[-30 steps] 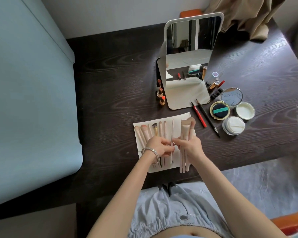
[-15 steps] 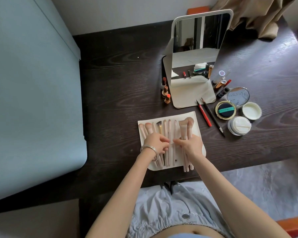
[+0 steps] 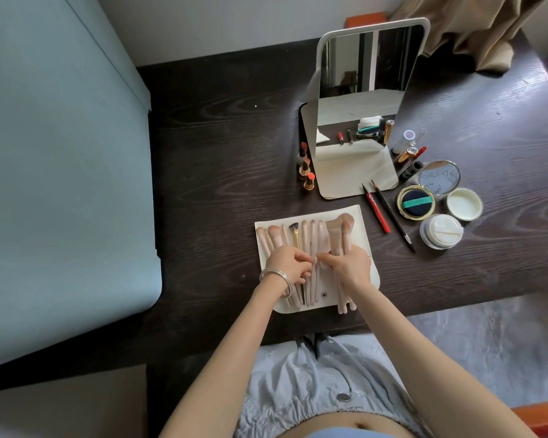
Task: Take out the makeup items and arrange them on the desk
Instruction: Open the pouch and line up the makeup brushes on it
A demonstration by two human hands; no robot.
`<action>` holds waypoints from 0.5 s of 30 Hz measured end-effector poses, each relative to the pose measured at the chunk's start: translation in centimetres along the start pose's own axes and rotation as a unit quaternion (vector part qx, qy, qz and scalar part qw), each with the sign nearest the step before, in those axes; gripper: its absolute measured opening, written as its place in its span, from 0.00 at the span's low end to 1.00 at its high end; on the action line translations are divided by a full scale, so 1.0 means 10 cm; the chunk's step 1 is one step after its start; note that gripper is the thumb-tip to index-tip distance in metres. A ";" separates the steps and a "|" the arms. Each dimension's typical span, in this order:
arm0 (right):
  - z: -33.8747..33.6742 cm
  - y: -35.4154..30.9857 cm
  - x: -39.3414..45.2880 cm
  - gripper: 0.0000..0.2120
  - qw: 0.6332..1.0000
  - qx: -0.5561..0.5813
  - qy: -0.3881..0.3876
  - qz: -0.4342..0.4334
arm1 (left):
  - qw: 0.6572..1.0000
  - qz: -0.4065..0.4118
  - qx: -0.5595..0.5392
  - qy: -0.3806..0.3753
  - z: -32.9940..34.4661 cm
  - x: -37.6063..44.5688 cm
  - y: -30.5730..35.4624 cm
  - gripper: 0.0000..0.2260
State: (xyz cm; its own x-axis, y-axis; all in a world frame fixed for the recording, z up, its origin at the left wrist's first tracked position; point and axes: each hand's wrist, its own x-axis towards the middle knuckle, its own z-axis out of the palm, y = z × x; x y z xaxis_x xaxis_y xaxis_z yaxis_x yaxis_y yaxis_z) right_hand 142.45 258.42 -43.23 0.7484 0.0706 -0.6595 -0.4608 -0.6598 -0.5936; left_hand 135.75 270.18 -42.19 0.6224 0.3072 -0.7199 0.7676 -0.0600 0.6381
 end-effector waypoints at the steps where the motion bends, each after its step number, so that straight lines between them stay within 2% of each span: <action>1: -0.03 -0.01 -0.01 0.15 1.000 0.023 0.000 -0.007 | 1.000 0.014 0.001 0.004 0.00 0.00 0.00 0.09; 3: -0.09 -0.03 -0.04 0.11 0.997 0.077 -0.021 -0.017 | 0.999 0.043 -0.004 -0.023 -0.01 -0.02 0.04 0.09; 6: -0.16 -0.08 -0.09 0.10 0.974 0.195 -0.109 0.024 | 0.993 0.043 -0.021 -0.104 0.06 -0.06 0.15 0.10; 10: -0.22 -0.11 -0.09 0.10 0.956 0.239 -0.163 0.046 | 0.997 0.037 -0.034 -0.061 0.20 -0.05 0.20 0.11; 15: -0.30 -0.09 -0.13 0.07 0.943 0.258 -0.209 0.038 | 0.995 0.014 -0.064 -0.079 0.25 -0.05 0.17 0.12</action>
State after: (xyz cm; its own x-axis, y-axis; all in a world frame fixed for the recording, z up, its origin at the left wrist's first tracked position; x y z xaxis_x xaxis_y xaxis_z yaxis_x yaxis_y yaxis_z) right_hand 143.31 256.69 -40.47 0.5008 0.3974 -0.7690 -0.7568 -0.2303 -0.6118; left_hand 137.10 267.56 -41.48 0.6671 0.1534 -0.7290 0.7304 0.0579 0.6806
